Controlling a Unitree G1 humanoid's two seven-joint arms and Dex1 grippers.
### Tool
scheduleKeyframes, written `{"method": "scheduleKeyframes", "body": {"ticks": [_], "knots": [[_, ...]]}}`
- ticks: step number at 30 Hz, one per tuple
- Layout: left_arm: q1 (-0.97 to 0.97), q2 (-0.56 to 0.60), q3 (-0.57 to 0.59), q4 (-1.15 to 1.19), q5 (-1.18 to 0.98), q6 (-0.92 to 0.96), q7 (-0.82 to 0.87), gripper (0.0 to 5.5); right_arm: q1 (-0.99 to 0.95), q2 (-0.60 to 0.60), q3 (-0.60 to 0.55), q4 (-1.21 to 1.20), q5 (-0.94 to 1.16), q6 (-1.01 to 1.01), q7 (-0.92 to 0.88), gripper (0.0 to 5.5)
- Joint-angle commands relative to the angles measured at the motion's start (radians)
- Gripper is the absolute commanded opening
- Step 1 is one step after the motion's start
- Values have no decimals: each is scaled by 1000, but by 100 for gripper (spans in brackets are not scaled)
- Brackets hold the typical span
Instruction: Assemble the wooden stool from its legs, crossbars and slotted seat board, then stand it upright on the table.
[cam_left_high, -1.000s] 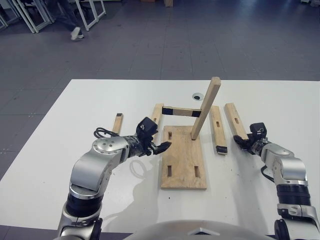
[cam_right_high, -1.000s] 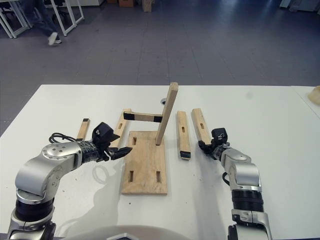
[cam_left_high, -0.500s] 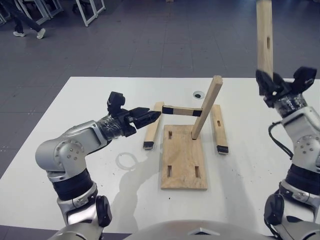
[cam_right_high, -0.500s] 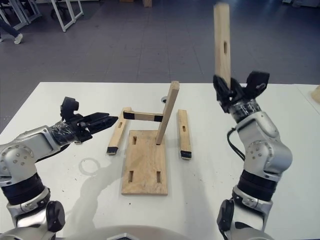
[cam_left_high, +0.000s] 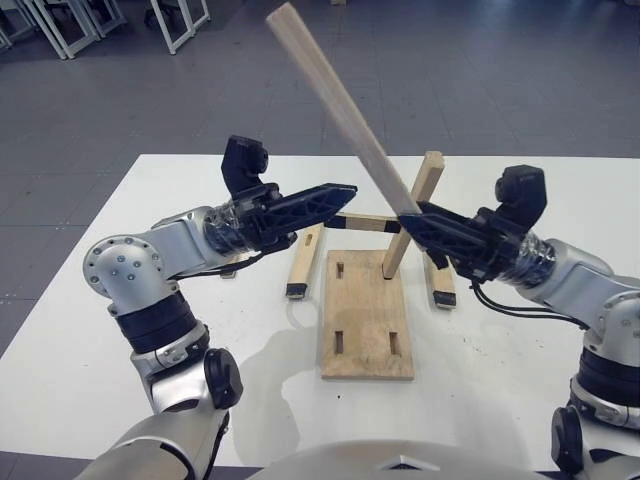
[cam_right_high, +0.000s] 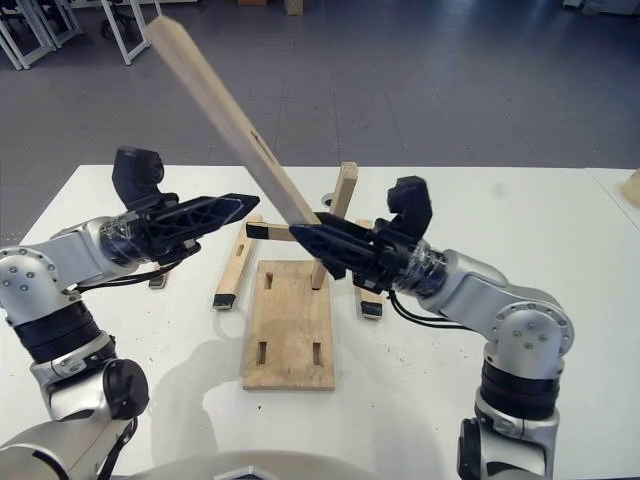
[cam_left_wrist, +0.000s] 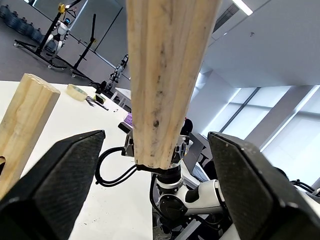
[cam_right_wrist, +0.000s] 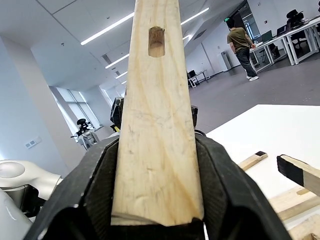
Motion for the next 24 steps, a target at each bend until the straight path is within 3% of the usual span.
{"method": "scheduleKeyframes", "body": {"ticks": [1,7,15,20,21,24], "knots": [[-8,13,-42,4,-57,-18,20,382,6,-7,69,-6,-57,-26,39,203],[11,26,-100,20,-73,-74,64,382,11,-4,125,-17,-67,-41,59,203],[50,102,-115,20,-209,-95,41,247,14,-24,131,-14,-63,-49,69,203],[57,103,-126,45,-258,-137,81,231,25,-67,165,-23,-124,-26,43,203],[60,106,-131,46,-263,-144,84,231,27,-76,172,-24,-122,-17,46,243],[71,118,-142,51,-258,-173,92,225,26,-93,177,-30,-120,-19,45,296]]}}
